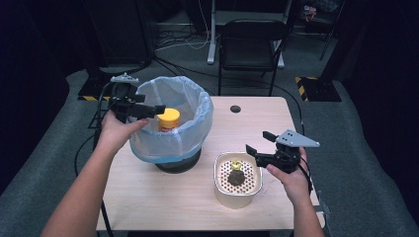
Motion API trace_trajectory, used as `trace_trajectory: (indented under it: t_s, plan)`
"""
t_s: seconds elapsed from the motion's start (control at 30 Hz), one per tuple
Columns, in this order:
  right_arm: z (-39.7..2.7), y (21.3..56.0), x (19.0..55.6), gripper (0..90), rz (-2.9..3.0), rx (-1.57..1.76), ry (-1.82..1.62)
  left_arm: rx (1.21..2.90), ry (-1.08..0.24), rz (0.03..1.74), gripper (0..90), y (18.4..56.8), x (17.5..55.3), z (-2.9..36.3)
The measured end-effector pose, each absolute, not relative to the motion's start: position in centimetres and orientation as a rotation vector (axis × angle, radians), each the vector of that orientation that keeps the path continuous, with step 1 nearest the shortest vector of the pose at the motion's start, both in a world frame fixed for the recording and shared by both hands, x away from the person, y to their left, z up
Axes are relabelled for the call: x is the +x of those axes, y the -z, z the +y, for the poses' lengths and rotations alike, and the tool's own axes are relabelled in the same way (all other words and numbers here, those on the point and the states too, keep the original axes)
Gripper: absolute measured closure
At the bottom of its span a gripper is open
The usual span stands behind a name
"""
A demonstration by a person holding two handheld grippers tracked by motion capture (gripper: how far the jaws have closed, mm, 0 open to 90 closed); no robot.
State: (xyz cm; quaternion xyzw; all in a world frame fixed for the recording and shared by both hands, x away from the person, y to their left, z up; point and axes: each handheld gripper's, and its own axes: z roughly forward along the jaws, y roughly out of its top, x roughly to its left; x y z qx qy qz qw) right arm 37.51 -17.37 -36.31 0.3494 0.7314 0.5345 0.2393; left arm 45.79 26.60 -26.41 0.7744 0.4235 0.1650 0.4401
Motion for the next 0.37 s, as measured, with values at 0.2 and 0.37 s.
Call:
trace_trajectory:
  t_s: [0.2,0.37]
  plan:
    - [-17.5,36.3,37.5,21.2,2.001,0.954,-1.459,1.901,-0.388,1.001,14.3,25.6,43.0,28.6]
    - [-17.9,36.2,37.5,21.2,1.995,0.955,-1.447,1.898,-0.364,0.957,22.9,25.8,40.4,30.3]
